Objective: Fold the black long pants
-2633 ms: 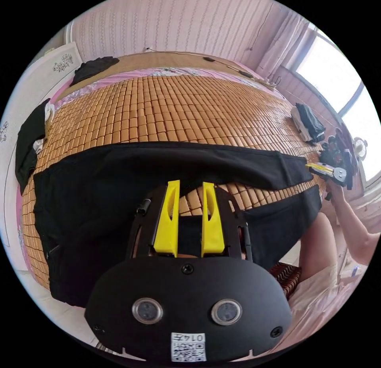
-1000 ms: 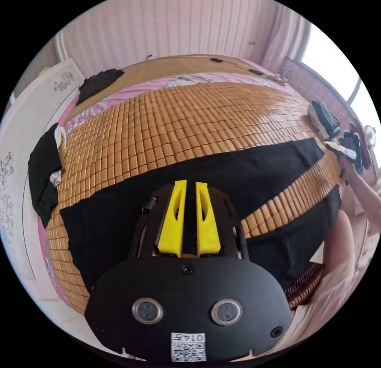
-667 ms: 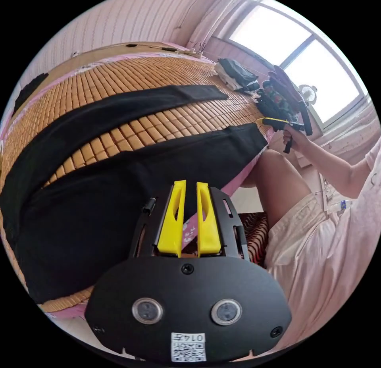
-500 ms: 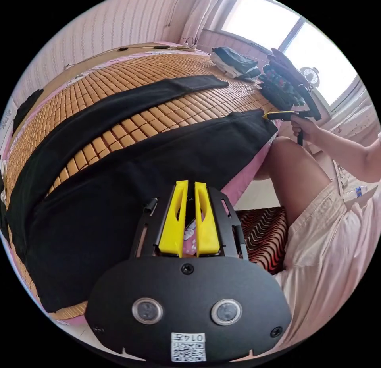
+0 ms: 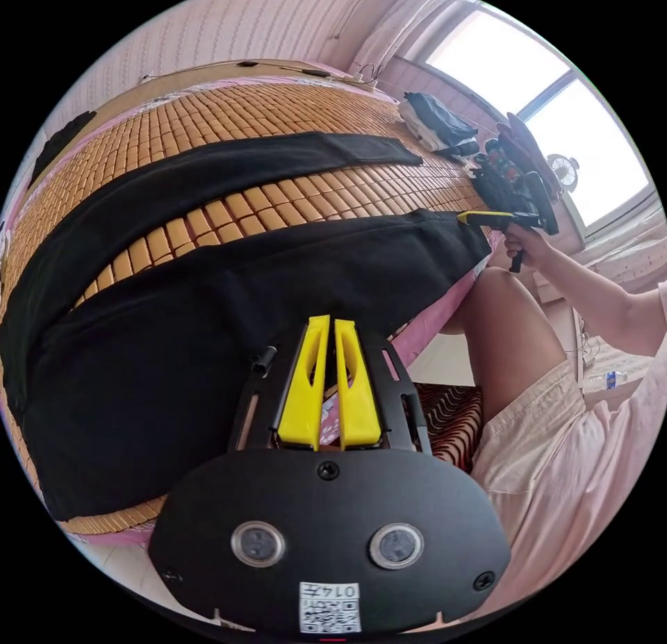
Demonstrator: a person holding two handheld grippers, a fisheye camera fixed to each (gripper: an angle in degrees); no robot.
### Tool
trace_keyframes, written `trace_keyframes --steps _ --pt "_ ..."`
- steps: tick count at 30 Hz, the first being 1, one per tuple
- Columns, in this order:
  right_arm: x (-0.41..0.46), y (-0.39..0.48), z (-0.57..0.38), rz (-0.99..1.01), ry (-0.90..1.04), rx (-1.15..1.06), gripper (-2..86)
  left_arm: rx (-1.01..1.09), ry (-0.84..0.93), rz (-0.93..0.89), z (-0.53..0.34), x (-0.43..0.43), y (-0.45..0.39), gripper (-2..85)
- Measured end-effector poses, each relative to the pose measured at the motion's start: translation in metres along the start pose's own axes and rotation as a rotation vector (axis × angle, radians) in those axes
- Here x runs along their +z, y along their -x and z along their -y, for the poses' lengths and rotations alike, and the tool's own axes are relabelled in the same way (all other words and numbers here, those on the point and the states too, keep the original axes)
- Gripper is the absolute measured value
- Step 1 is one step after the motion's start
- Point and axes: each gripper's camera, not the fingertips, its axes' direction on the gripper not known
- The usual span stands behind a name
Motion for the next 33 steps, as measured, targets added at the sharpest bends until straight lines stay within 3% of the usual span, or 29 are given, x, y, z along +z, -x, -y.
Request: trace_keyframes --steps 12,17,25,30,33 --pt "-0.012 0.043 0.032 -0.078 -0.064 0.038 -0.4 -0.030 -0.049 -0.053 -0.023 0.022 0.027 -0.7" --pt "-0.012 0.072 0.062 -0.122 -0.050 0.051 -0.3 0.028 -0.041 0.025 -0.028 0.031 0.021 -0.4" --pt "-0.021 0.124 0.091 -0.126 -0.054 0.109 0.1 -0.172 -0.109 -0.144 -0.076 0.029 0.069 3.4" --pt "-0.033 0.236 0.137 -0.212 -0.093 -0.206 2.0 -0.363 -0.271 -0.019 -0.149 -0.023 0.120 4.3" --pt "-0.032 0.342 0.178 -0.123 -0.140 -0.464 6.6 -0.499 -0.345 0.130 -0.204 -0.056 0.157 4.5"
